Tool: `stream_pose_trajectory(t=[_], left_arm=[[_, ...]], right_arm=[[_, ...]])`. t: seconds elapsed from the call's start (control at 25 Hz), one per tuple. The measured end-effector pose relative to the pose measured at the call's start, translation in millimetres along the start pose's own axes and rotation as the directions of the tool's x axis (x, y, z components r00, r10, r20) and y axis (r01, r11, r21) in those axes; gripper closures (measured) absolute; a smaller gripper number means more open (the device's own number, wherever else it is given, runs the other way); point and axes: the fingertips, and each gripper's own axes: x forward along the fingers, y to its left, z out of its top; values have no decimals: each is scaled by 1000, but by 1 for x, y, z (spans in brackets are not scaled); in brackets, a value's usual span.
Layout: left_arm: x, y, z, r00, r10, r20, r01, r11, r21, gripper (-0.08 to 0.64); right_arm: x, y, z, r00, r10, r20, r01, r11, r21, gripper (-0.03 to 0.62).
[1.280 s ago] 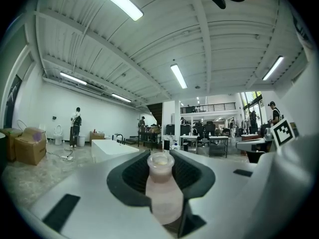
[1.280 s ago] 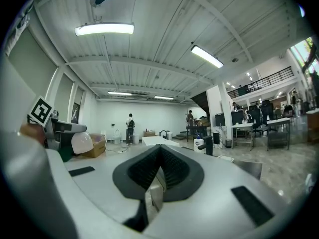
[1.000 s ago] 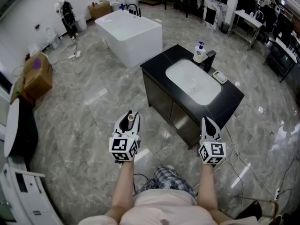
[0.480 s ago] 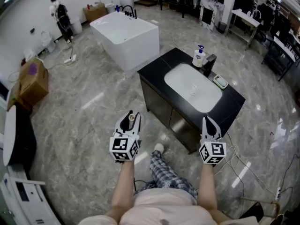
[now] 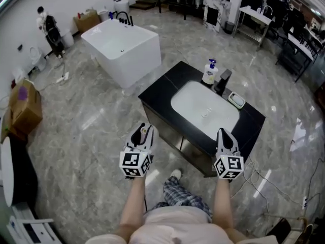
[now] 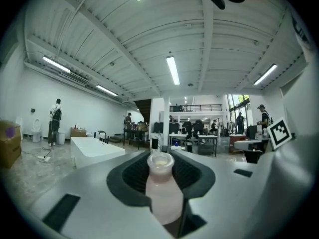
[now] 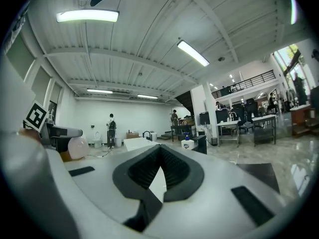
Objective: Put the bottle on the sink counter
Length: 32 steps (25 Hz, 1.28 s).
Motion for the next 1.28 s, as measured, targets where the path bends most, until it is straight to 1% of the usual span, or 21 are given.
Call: stream_pose_trajectory(t=[0.16, 0.32, 0.52, 0.64, 0.92, 1.12, 1.28], left_arm=[[64, 17, 8, 998, -60, 2, 60, 998, 8, 423], [119, 27, 14, 993, -121, 10, 121, 992, 22, 423], [177, 15, 22, 976, -216, 23, 215, 976, 45, 423], [202, 2, 24, 964, -265, 11, 264, 963, 50, 423], [243, -31, 27, 920, -390, -36, 391, 919, 51, 423], [265, -50, 25, 888, -457, -51, 459, 886, 66, 423], [276, -76, 25, 851, -522, -56, 525, 849, 65, 423]], right_arm=[[50, -15, 3, 999, -45, 5, 45, 999, -1, 577], [88, -31, 4, 995, -96, 3, 96, 995, 10, 577], [113, -53, 9, 988, -157, 11, 157, 988, 15, 577], [118, -65, 10, 982, -190, 3, 190, 982, 17, 577], [119, -91, 22, 956, -292, 6, 292, 956, 33, 577], [118, -101, 21, 938, -347, 7, 347, 937, 39, 577], [108, -113, 22, 916, -401, 6, 400, 915, 47, 577]])
